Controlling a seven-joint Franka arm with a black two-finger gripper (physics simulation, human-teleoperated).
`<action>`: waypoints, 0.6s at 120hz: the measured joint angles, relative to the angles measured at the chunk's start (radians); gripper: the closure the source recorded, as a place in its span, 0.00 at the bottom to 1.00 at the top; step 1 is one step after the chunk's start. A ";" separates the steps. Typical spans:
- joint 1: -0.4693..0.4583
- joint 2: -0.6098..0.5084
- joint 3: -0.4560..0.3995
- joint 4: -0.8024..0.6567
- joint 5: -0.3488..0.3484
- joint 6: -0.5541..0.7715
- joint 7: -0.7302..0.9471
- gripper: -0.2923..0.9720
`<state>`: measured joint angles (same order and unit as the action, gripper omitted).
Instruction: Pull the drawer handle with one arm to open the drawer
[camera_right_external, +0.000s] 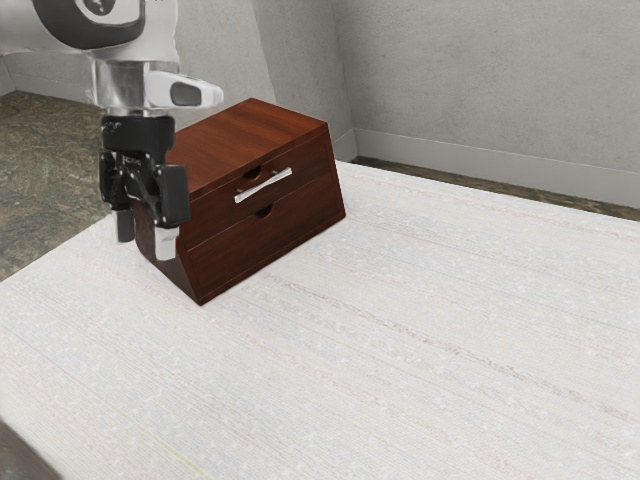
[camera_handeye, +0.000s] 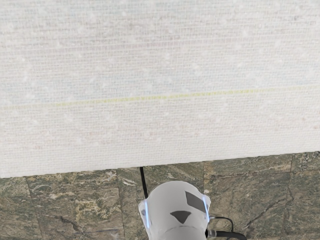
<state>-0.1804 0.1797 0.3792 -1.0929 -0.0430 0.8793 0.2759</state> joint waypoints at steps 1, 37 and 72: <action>0.000 0.002 0.001 -0.002 -0.001 0.019 0.009 0.23; 0.326 0.098 -0.285 0.077 0.007 0.410 0.298 0.23; 0.389 0.407 -0.438 0.468 0.207 0.545 0.534 0.24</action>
<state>0.2085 0.5867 -0.0584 -0.6247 0.1638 1.4248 0.8097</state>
